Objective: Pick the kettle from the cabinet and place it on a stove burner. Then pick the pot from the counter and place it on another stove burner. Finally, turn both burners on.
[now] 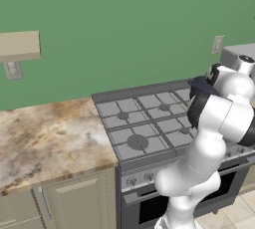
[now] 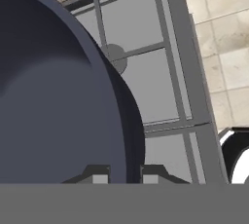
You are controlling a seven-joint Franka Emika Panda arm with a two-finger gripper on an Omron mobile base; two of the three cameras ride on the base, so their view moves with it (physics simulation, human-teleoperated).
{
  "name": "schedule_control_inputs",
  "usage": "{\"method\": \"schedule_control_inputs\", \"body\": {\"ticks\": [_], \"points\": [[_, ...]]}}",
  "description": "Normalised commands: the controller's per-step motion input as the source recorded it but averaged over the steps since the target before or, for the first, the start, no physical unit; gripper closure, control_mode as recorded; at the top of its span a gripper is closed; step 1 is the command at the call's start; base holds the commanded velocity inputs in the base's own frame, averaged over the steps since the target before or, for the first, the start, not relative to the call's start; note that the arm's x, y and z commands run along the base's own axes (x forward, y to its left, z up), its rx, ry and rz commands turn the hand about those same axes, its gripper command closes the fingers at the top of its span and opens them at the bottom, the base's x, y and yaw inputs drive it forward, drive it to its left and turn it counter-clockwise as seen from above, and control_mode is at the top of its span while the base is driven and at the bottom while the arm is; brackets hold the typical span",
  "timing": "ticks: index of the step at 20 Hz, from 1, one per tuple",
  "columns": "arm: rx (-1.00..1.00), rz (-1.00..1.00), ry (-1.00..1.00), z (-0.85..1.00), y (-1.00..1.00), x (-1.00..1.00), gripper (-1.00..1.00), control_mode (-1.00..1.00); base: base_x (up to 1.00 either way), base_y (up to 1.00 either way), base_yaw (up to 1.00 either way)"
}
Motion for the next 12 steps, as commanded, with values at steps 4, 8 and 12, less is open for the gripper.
{"method": "schedule_control_inputs", "body": {"ticks": [4,8,12], "points": [[0.0,0.04,0.0,0.0,0.38,0.27,1.0,-1.0,0.0,0.0,0.0],[0.0,0.03,0.0,0.0,0.38,0.28,1.0,-1.0,0.0,0.0,0.0],[0.0,0.02,0.0,0.0,0.38,0.33,1.0,-1.0,0.0,0.0,0.0]]}}
